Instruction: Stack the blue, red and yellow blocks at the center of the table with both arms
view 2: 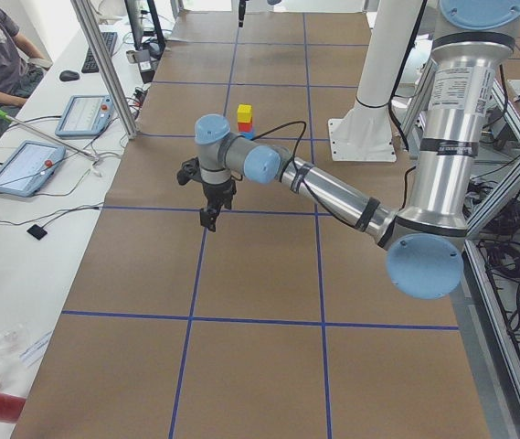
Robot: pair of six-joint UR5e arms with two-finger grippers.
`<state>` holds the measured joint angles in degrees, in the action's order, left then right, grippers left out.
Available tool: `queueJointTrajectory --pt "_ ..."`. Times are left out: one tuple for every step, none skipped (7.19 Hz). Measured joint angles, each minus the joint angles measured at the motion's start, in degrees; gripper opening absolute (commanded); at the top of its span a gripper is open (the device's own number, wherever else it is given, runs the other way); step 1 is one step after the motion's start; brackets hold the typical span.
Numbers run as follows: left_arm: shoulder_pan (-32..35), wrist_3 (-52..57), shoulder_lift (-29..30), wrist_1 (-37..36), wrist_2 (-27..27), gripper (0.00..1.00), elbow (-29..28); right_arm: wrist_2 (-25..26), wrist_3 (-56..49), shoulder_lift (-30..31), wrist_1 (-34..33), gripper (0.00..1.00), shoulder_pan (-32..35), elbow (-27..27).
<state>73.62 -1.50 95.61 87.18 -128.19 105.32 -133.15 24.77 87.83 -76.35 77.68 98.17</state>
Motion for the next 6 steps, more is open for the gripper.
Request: queueJointTrajectory --pt "6.1 4.1 -0.8 3.3 -2.3 1.00 -5.7 -1.3 -3.1 0.6 -1.1 1.00 2.5 0.0" --pt "10.6 5.9 -1.2 4.9 -3.4 1.00 -10.0 -2.2 -5.8 0.9 -2.6 1.00 3.9 0.0" --pt "14.0 6.5 -1.4 5.7 -3.9 1.00 -13.7 -2.6 -7.1 0.8 -3.7 1.00 4.2 -0.1" --pt "16.0 6.7 -1.5 6.1 -4.0 1.00 -15.8 -2.6 -7.6 0.8 -4.2 1.00 4.1 0.0" --pt "16.7 6.6 -1.7 6.2 -4.1 1.00 -16.5 -2.6 -7.7 0.9 -4.4 1.00 4.1 0.1" --pt "17.0 6.4 -1.8 6.3 -4.1 1.00 -16.7 -2.4 -7.8 1.1 -4.3 1.00 4.0 0.1"
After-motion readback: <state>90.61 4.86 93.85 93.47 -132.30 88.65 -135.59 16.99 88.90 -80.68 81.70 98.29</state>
